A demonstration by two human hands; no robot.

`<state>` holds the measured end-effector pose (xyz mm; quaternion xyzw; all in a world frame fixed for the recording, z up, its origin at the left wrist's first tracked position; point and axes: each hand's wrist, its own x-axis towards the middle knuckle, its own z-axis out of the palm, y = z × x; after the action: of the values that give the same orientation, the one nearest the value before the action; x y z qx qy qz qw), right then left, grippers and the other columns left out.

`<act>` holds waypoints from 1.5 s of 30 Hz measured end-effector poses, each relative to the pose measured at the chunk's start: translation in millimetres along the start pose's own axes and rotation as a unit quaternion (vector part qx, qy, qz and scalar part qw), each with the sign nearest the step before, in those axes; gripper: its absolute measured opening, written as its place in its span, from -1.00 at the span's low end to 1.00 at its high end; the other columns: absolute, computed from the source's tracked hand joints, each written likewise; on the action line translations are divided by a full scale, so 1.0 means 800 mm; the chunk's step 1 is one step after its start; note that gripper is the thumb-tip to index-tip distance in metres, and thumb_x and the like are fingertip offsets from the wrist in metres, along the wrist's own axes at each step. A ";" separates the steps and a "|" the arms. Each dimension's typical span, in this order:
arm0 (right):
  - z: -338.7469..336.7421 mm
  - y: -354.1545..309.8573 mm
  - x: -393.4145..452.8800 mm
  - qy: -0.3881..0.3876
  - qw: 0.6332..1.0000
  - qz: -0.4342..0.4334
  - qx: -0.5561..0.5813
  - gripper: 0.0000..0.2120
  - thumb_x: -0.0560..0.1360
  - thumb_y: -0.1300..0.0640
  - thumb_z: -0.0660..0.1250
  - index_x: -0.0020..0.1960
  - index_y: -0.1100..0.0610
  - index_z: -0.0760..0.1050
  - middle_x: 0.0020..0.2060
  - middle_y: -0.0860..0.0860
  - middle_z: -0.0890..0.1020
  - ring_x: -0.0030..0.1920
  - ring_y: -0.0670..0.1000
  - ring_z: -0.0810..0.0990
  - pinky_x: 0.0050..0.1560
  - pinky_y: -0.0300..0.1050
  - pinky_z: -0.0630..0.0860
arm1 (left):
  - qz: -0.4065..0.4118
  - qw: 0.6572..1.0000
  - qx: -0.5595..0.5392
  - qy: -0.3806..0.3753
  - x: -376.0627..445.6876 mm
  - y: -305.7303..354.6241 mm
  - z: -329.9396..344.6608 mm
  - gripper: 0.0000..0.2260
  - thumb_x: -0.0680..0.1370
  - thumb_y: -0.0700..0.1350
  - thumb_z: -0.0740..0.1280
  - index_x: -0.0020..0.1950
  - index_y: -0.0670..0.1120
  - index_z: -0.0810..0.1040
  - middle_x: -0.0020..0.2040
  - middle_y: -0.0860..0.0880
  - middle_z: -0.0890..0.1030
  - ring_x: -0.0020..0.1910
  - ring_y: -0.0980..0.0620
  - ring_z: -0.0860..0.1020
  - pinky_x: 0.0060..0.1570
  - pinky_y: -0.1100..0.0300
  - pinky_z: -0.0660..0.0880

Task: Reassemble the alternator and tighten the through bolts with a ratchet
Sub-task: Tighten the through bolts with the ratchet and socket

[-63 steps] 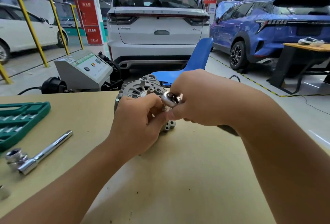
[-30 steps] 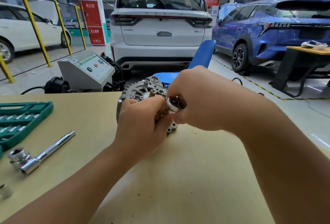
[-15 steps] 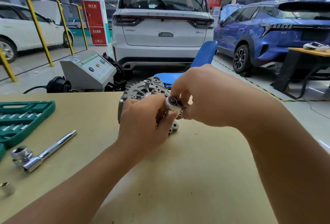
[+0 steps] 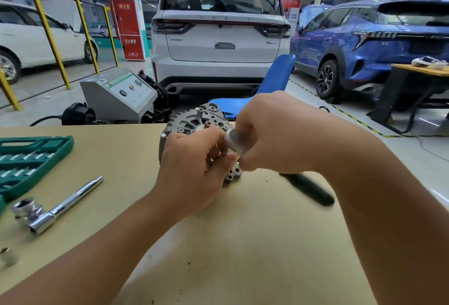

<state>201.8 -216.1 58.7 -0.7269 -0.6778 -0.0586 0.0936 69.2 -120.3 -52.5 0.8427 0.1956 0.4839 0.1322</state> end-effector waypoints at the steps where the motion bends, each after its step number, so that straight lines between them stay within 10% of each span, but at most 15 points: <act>1: 0.001 0.001 0.000 0.012 1.000 0.002 0.000 -0.94 0.37 0.14 0.45 -0.19 0.03 0.59 -0.29 -0.05 0.60 -0.24 0.07 0.61 -0.30 -0.07 0.59 | -0.007 1.000 -0.004 -0.003 0.001 0.001 -0.001 -0.86 0.49 -0.03 0.45 -0.16 0.09 0.49 -0.39 0.15 0.45 -0.41 0.08 0.42 -0.21 -0.14 0.45; 8: -0.006 0.000 -0.006 -0.033 0.999 0.013 -0.016 -0.71 0.42 -0.01 0.44 -0.35 0.11 0.44 -0.42 -0.02 0.45 -0.39 0.02 0.38 -0.47 -0.19 0.24 | -0.036 0.999 0.029 0.017 0.003 0.011 0.001 -0.88 0.48 -0.02 0.39 -0.15 -0.03 0.53 -0.36 0.08 0.52 -0.39 -0.01 0.48 -0.22 -0.09 0.47; 17: 0.000 0.002 0.000 0.041 0.999 -0.003 0.014 -0.84 0.50 0.16 0.38 -0.01 -0.06 0.67 -0.17 -0.04 0.61 -0.20 0.04 0.59 -0.27 -0.09 0.55 | -0.012 0.999 -0.005 -0.030 0.003 -0.004 -0.012 -0.77 0.53 0.03 0.41 -0.05 -0.15 0.63 -0.36 0.10 0.54 -0.36 0.01 0.48 -0.18 0.00 0.41; 22: -0.004 -0.004 -0.003 -0.033 0.999 -0.006 0.027 -0.68 0.33 -0.05 0.49 -0.41 0.11 0.46 -0.58 -0.07 0.36 -0.44 0.02 0.33 -0.60 -0.27 0.22 | 0.000 1.000 -0.004 -0.005 0.003 -0.001 -0.003 -0.77 0.48 -0.07 0.46 -0.22 0.18 0.44 -0.37 0.10 0.52 -0.39 -0.01 0.43 -0.23 -0.18 0.45; 28: 0.002 -0.001 0.000 0.021 1.000 0.005 0.016 -0.85 0.44 0.21 0.36 -0.04 0.04 0.65 -0.21 0.01 0.60 -0.19 0.12 0.60 -0.22 -0.02 0.59 | 0.001 0.999 -0.019 -0.029 0.005 -0.008 -0.009 -0.88 0.55 0.03 0.42 -0.15 0.07 0.54 -0.40 0.19 0.48 -0.42 0.13 0.45 -0.26 0.10 0.30; 33: 0.001 -0.002 0.000 -0.001 1.000 0.011 0.026 -0.74 0.39 0.04 0.45 -0.35 0.14 0.47 -0.50 -0.02 0.44 -0.43 0.06 0.39 -0.51 -0.20 0.27 | -0.005 1.000 -0.002 -0.006 0.004 0.001 -0.003 -0.87 0.53 0.00 0.40 -0.19 0.16 0.51 -0.38 0.15 0.48 -0.40 0.08 0.44 -0.24 -0.02 0.38; 40: 0.006 -0.001 0.002 0.019 0.999 0.015 0.026 -0.90 0.42 0.24 0.34 -0.14 0.07 0.58 -0.20 0.03 0.59 -0.21 0.14 0.61 -0.30 -0.01 0.53 | -0.021 0.999 0.019 -0.043 0.007 0.000 -0.009 -0.84 0.48 0.05 0.41 -0.17 0.01 0.51 -0.39 0.13 0.45 -0.42 0.13 0.40 -0.22 0.08 0.30; 45: 0.005 -0.003 0.002 0.006 1.000 0.020 0.015 -0.76 0.42 0.07 0.43 -0.33 0.12 0.45 -0.45 0.03 0.47 -0.46 0.05 0.39 -0.46 -0.18 0.29 | -0.027 0.999 0.030 0.001 0.007 0.007 -0.002 -0.73 0.45 -0.02 0.44 -0.24 0.21 0.35 -0.43 0.15 0.40 -0.46 0.12 0.35 -0.29 0.15 0.23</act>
<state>199.2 -213.9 55.0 -0.7384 -0.6634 -0.0511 0.1095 71.9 -122.6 -45.0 0.8402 0.2325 0.4751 0.1196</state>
